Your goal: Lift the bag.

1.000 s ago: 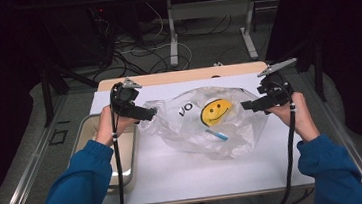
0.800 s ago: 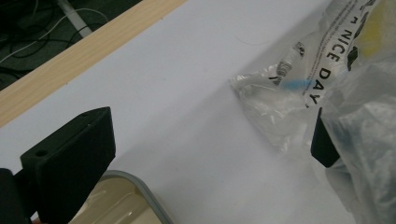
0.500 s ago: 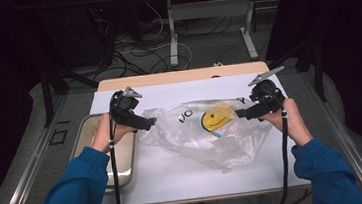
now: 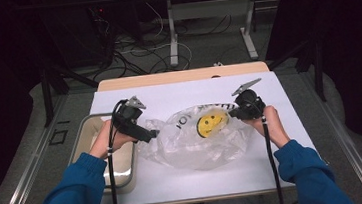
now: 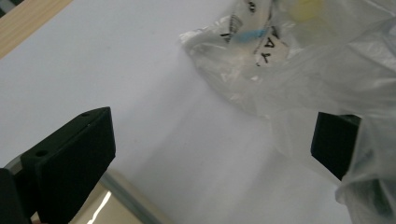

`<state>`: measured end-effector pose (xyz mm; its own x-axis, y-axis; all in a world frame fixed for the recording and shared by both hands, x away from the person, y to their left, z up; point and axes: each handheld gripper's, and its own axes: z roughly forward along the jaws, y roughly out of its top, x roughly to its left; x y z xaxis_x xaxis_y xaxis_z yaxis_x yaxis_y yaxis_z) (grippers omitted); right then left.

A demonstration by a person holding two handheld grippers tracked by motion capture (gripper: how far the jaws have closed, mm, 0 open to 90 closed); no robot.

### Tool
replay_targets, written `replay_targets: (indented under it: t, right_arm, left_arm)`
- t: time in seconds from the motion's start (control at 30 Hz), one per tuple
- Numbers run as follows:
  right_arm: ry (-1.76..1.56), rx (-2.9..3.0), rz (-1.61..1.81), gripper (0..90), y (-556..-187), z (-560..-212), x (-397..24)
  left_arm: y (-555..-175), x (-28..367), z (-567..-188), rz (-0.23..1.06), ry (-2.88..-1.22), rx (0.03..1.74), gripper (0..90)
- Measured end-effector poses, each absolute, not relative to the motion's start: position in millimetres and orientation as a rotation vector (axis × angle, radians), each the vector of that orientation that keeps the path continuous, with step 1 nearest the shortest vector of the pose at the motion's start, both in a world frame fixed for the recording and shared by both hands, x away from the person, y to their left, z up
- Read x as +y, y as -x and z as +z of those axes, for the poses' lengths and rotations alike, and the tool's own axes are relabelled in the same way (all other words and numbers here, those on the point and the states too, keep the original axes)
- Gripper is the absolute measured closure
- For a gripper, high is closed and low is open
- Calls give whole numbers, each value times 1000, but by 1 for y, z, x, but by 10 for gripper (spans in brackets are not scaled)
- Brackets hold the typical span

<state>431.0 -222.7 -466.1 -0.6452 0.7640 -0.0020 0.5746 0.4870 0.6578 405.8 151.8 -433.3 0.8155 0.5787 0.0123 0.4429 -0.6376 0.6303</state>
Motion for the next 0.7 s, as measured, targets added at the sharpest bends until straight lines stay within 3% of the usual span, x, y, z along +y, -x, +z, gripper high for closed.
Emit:
replay_targets:
  t: [0.13, 0.37, 0.43, 0.57, 0.7]
  right_arm:
    - [-1147, 2430, 866, 897, -435, -469, -221]
    - [-1184, 2414, 859, 899, -440, -475, -230]
    - [-1171, 2426, 848, 899, -440, -477, -225]
    - [-1141, 2453, 828, 897, -438, -481, -217]
    - [-1114, 2447, 864, 896, -437, -475, -211]
  left_arm:
    - [-403, 153, -425, 238, -2305, 704, 3]
    - [-401, 158, -428, 157, -2363, 670, 3]
    - [-401, 159, -427, 205, -2348, 702, 3]
    - [-404, 162, -421, 75, -2278, 681, 3]
    - [-400, 142, -419, 7, -2319, 585, 4]
